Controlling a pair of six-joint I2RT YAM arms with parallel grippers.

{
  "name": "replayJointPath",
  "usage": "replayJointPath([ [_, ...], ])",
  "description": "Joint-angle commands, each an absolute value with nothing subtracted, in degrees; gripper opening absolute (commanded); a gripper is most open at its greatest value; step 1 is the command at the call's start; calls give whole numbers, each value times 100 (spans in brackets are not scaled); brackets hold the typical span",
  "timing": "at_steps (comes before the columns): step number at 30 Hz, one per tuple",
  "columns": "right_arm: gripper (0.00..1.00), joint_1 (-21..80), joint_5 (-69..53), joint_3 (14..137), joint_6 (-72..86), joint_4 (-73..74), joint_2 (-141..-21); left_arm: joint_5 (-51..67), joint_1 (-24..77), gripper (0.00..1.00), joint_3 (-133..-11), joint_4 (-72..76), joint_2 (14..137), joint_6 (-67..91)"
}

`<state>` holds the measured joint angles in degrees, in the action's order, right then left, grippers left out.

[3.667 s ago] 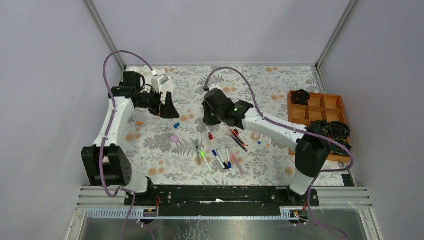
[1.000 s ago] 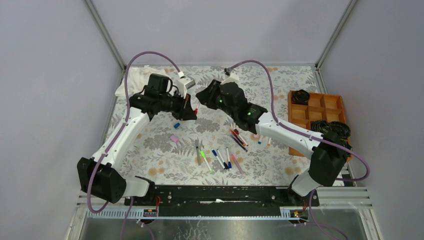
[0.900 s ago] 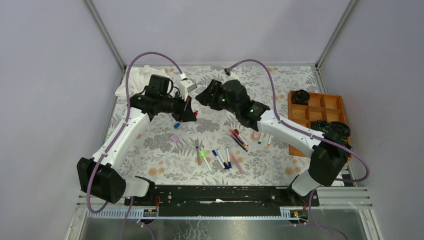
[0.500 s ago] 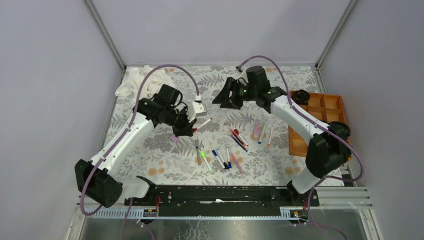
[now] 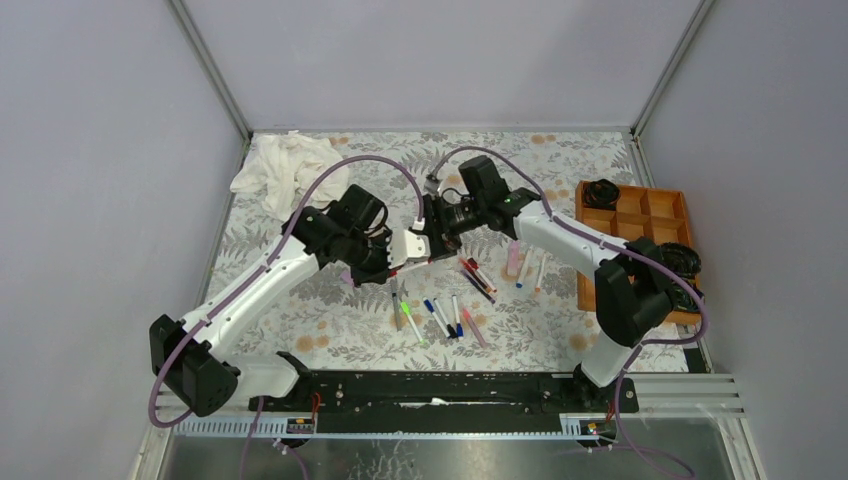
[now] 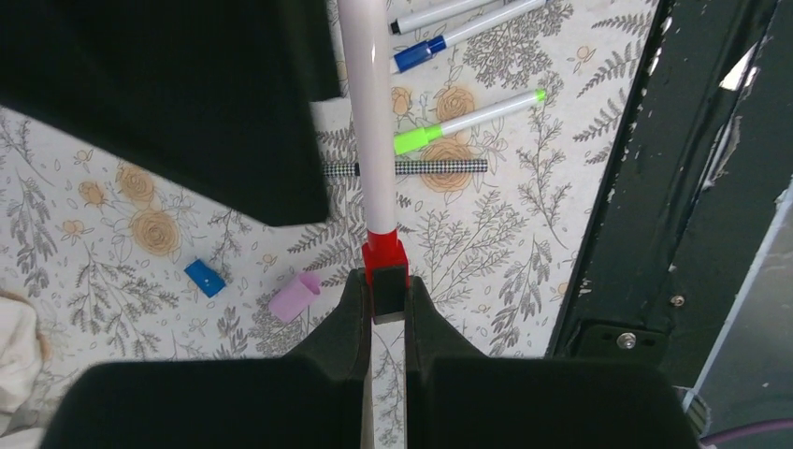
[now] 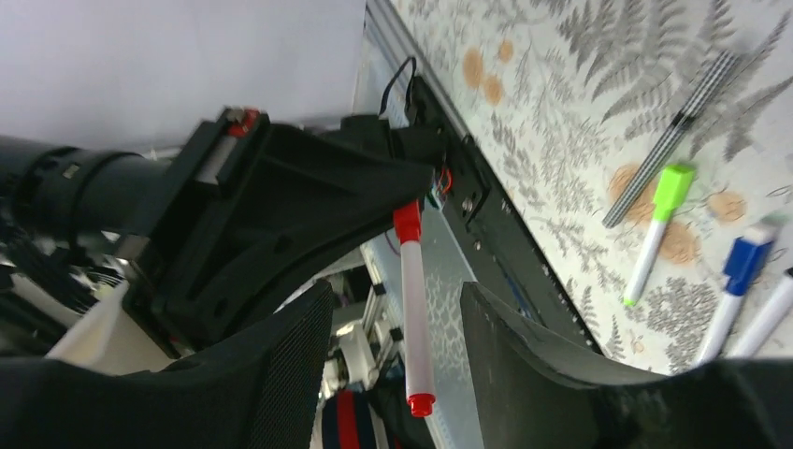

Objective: Open the pen caps

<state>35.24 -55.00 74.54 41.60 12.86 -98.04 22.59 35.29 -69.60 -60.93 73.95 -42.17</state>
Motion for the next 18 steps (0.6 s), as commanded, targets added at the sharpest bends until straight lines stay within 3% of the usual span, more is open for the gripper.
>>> replayJointPath([
  [1,59,3728,-6119,7231,4085,1221,-9776,1909,3635,0,-6897,-6118,7356,-4415],
  [8,53,3943,-6072,7260,3924,1444,-9955,1875,3700,0,-6921,-6100,7365,-4490],
  [14,36,4024,-6136,7410,4014,1314,-10140,1918,3853,0,-6851,-6100,7281,-4576],
  [18,29,4059,-6225,7428,4025,1286,-10212,1974,3962,0,-6773,-6099,7139,-4672],
])
